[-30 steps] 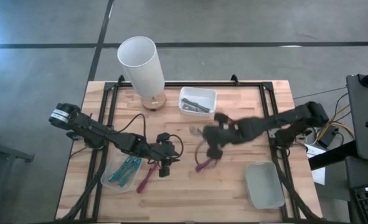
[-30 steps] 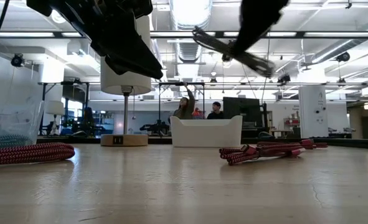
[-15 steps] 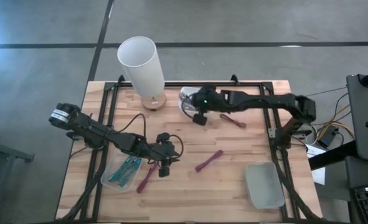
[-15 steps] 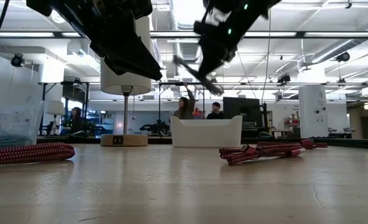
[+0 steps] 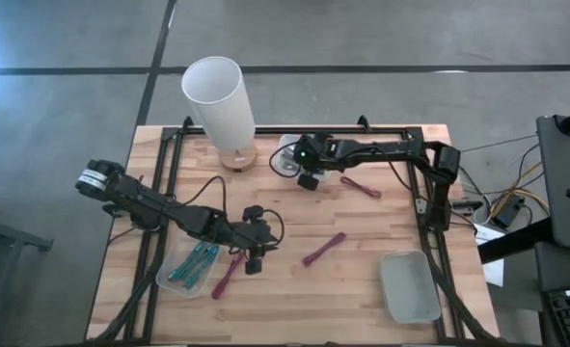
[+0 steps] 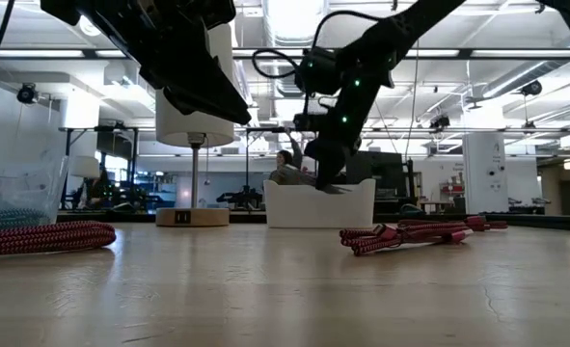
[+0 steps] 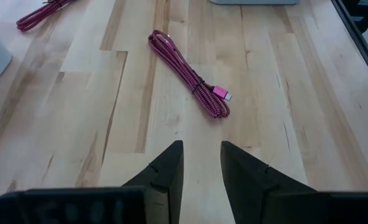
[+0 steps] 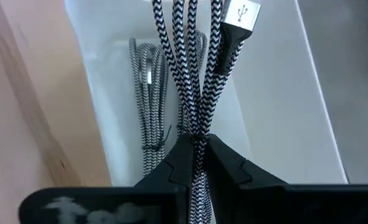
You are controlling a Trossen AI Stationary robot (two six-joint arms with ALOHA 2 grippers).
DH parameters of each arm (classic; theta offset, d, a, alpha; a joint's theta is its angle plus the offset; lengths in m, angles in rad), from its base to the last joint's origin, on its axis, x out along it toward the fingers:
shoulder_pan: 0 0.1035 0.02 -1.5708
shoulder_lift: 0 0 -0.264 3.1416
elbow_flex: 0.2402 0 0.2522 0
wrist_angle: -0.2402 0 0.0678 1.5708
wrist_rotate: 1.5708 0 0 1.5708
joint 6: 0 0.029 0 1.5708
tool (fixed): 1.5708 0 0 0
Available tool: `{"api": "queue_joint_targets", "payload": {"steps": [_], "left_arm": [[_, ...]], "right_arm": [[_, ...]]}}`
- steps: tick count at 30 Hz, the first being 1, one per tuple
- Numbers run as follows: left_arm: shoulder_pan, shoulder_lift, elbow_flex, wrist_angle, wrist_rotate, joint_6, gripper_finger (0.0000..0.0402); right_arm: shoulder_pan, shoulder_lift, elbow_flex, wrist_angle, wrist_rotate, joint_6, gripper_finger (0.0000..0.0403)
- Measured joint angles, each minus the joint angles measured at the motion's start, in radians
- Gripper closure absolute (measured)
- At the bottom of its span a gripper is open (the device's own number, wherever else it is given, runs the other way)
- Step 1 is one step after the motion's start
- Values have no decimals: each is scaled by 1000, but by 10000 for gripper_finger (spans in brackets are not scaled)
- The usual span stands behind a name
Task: Pick & Place USB Port
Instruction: Put the white black charger cable into the white bin, then put the top pink black charger cable into the grey bin
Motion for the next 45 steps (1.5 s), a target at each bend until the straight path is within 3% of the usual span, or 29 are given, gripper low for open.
{"api": "queue_joint_targets", "payload": {"steps": [12,28,45], "left_arm": [[0,0,0,-2,0,0,298],[0,0,0,0,0,-2,298],[0,0,0,0,0,-3,298]], "right_arm": [[-5,9,-2,-31,-1,63,378],[-5,103,17,-37,3,34,378],[-1,64,26,-50,0,57,281]]}}
